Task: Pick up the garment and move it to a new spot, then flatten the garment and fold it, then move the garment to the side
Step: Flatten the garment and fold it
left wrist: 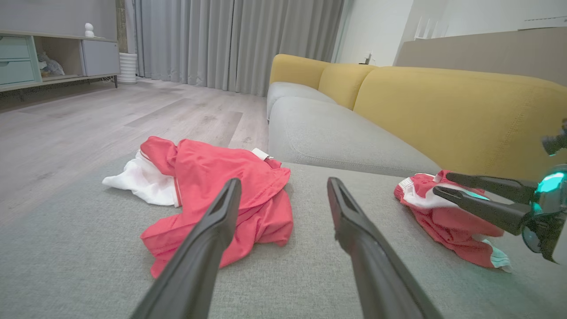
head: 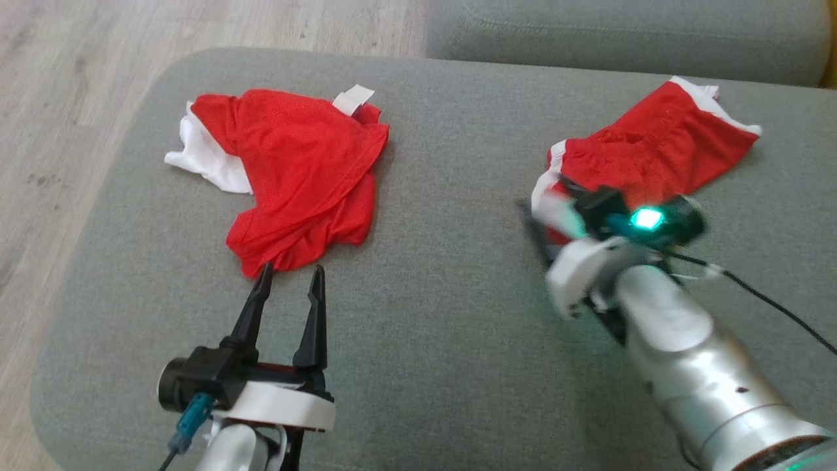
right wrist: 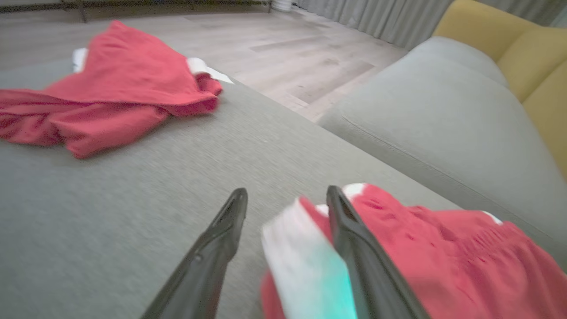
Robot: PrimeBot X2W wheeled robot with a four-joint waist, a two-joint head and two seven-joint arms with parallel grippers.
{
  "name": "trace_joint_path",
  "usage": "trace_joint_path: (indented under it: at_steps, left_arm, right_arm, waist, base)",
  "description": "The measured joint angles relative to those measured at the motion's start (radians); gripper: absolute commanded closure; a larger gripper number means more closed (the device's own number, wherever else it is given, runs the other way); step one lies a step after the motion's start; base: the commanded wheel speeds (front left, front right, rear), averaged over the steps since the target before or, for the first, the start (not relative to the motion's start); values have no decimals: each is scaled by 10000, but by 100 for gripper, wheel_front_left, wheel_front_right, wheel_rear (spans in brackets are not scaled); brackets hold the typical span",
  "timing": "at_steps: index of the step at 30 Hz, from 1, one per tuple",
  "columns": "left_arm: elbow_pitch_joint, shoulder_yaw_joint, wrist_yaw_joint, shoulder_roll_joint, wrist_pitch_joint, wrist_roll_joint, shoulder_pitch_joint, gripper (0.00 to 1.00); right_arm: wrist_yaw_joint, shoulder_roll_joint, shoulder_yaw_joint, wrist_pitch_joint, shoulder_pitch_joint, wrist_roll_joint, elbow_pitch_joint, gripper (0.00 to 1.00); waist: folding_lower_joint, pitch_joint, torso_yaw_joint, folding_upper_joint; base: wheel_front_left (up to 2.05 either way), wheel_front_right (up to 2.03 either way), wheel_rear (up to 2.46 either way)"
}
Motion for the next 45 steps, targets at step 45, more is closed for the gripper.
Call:
trace_joint_path:
  at_steps: [45]
  left_arm:
    - [2, 330, -255, -109, 2, 324, -280, 0]
  right_arm:
    - [0, 240, -3753, 1001, 4463, 2522, -4746, 0]
  waist:
    - [1, 647, -1035, 0]
  base:
    - [0, 0, 0]
